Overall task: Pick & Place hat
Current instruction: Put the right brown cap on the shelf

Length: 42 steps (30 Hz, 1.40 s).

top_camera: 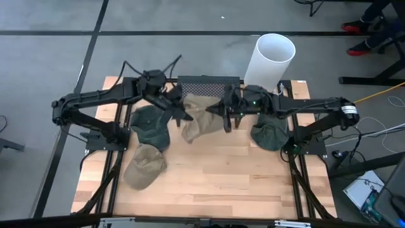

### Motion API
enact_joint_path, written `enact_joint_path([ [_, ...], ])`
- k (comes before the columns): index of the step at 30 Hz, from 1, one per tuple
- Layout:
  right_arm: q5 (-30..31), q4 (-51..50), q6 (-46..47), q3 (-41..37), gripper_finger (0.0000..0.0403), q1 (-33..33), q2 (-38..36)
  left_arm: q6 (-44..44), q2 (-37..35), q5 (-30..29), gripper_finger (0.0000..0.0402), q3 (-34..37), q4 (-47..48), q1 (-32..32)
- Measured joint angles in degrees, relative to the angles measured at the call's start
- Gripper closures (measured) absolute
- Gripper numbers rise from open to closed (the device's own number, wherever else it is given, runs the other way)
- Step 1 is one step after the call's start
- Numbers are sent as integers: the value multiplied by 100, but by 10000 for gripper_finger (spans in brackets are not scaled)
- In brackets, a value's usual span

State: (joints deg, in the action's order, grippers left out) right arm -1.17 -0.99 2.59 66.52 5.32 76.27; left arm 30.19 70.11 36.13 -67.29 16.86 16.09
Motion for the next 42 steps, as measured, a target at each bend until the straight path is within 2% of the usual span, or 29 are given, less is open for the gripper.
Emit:
enact_joint_path([
  [6,-219,-147,170,0,401,501,76,-311,84,-73,398,2,14,599],
  [16,-249,-460,291,-33,401,922,447,-844,659,-12,398,2,85,956],
  [26,-394,-440,321,-30,401,1341,501,-986,881,859,398,4,90,1985],
  [31,-417,-385,308,-20,401,1488,503,-1288,883,880,398,4,73,2137],
  [35,-380,-421,319,-20,396,1523,520,-1507,929,626,395,4,39,2110],
  [42,36,-861,105,-44,354,1547,577,-1505,1064,550,373,2,-22,2115],
])
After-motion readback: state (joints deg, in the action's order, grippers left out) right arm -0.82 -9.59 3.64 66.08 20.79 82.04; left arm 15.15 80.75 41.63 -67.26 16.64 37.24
